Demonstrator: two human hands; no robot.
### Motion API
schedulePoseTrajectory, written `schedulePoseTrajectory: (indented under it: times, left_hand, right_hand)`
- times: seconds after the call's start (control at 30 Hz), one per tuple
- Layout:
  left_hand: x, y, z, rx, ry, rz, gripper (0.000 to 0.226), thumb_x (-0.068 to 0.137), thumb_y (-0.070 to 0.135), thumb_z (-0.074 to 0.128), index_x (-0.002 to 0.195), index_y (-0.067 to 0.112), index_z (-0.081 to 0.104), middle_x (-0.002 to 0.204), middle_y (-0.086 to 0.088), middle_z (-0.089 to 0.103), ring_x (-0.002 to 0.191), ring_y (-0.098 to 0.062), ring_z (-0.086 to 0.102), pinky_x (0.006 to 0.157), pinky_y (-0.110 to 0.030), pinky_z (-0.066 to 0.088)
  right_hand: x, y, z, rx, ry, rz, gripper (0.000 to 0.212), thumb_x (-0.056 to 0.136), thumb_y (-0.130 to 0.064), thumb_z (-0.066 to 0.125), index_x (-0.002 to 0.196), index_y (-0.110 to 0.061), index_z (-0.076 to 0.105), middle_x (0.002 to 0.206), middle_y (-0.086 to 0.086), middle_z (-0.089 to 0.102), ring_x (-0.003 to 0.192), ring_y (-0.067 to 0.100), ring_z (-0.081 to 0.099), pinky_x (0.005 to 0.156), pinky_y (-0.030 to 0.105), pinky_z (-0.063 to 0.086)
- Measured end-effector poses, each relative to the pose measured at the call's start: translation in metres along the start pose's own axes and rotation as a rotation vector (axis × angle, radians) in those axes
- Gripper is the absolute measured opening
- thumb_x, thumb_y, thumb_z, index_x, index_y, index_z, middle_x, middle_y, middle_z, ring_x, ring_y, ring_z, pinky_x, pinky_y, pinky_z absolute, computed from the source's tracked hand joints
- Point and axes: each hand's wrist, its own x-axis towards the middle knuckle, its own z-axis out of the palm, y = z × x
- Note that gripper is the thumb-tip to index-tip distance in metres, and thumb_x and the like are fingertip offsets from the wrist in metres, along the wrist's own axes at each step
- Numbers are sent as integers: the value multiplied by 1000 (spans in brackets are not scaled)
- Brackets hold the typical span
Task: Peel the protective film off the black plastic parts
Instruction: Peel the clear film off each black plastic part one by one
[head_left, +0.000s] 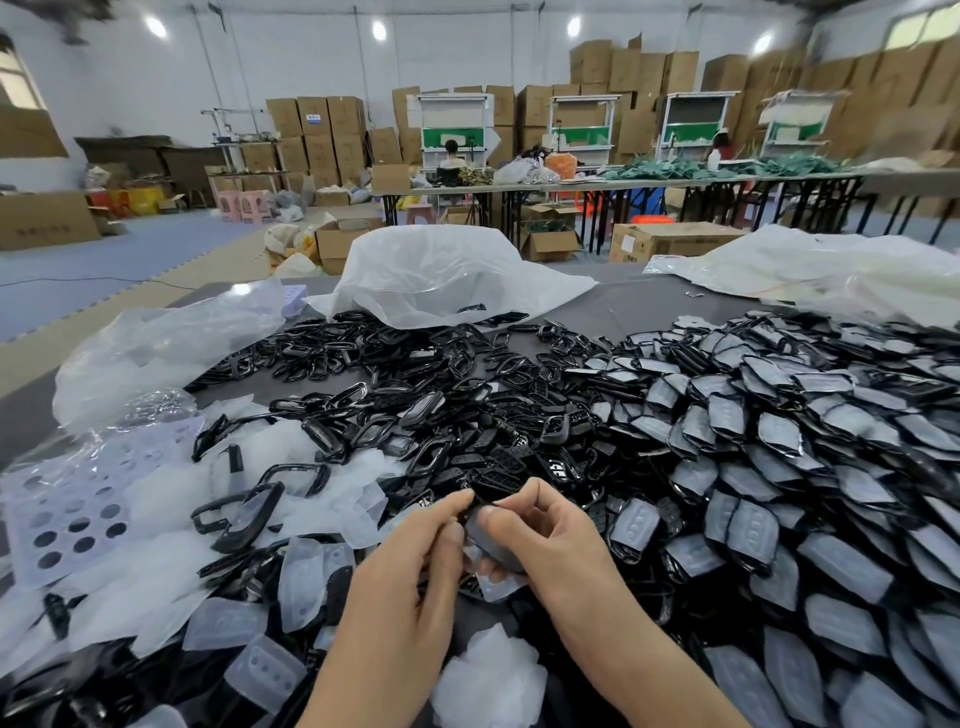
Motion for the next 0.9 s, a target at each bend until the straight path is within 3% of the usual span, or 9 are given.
schedulePoseTrajectory:
  times: [0.1, 0.17, 0.33, 0.43, 0.53, 0.63, 0.73, 0.8, 0.9]
  left_hand:
    - [-1, -2, -4, 203, -55, 180, 26, 103, 32, 40, 118, 36, 61, 99, 19, 60, 75, 0, 59, 62, -17, 48]
    - [-2, -1, -3, 313, -135, 288, 28, 96, 26, 43, 115, 31, 64, 95, 18, 58, 72, -1, 54, 63, -14, 44]
    - [-8, 3, 10, 328, -271, 424, 38, 87, 20, 49, 118, 31, 68, 81, 15, 61, 67, -7, 58, 59, -21, 49]
    - [-10, 3, 4, 182, -151, 250, 34, 93, 26, 48, 119, 41, 65, 77, 26, 56, 64, 6, 50, 60, -10, 42]
    - [-6, -3, 3, -34, -15, 3, 22, 100, 40, 44, 111, 52, 59, 63, 6, 56, 50, -5, 46, 50, -21, 40]
    - [0, -4, 2, -201, -8, -140, 19, 94, 33, 56, 103, 49, 61, 65, 5, 62, 57, -7, 56, 56, -18, 46]
    - [4, -6, 1, -253, -17, -211, 14, 94, 28, 60, 92, 40, 66, 66, 0, 67, 60, -17, 61, 61, -29, 52]
    - [5, -12, -1, -286, 29, -231, 20, 96, 20, 59, 86, 35, 66, 63, -1, 65, 56, -10, 58, 56, -22, 49]
    - [7, -15, -5, -319, 61, -252, 22, 98, 19, 56, 85, 35, 66, 60, -1, 63, 56, -7, 56, 54, -19, 46]
  right_hand:
    - [1, -1, -1, 46, 93, -13, 23, 89, -4, 69, 74, -12, 52, 66, 9, 64, 52, 18, 58, 52, 23, 49]
    - [3, 1, 0, 68, 137, -16, 25, 88, -1, 66, 72, -12, 50, 60, 5, 61, 50, 15, 53, 50, 23, 47]
    - [4, 2, -5, 116, 176, 23, 30, 87, -6, 69, 66, -20, 51, 62, 7, 58, 53, 17, 59, 49, 24, 48]
    - [4, 0, -6, 114, 158, 12, 35, 81, -16, 74, 56, -29, 52, 63, 2, 54, 59, 15, 52, 58, 28, 46]
    - [2, -1, -4, 139, 101, 20, 37, 84, -10, 73, 58, -26, 51, 64, 1, 58, 55, 12, 57, 59, 28, 51]
    - [-3, 0, 2, 170, -24, 30, 26, 89, -10, 73, 70, -18, 57, 71, 11, 64, 58, 19, 62, 57, 26, 52]
    - [-8, -1, 8, 85, -104, -7, 11, 84, -25, 74, 84, -14, 70, 77, 6, 71, 67, 18, 67, 64, 25, 57]
    - [-8, -1, 7, 5, -106, -23, 15, 88, -21, 71, 102, -15, 73, 83, 6, 74, 74, 18, 71, 72, 26, 59]
    - [-11, -2, 4, -135, -111, -67, 22, 98, -10, 62, 116, -20, 70, 86, 9, 75, 73, 17, 72, 72, 26, 58]
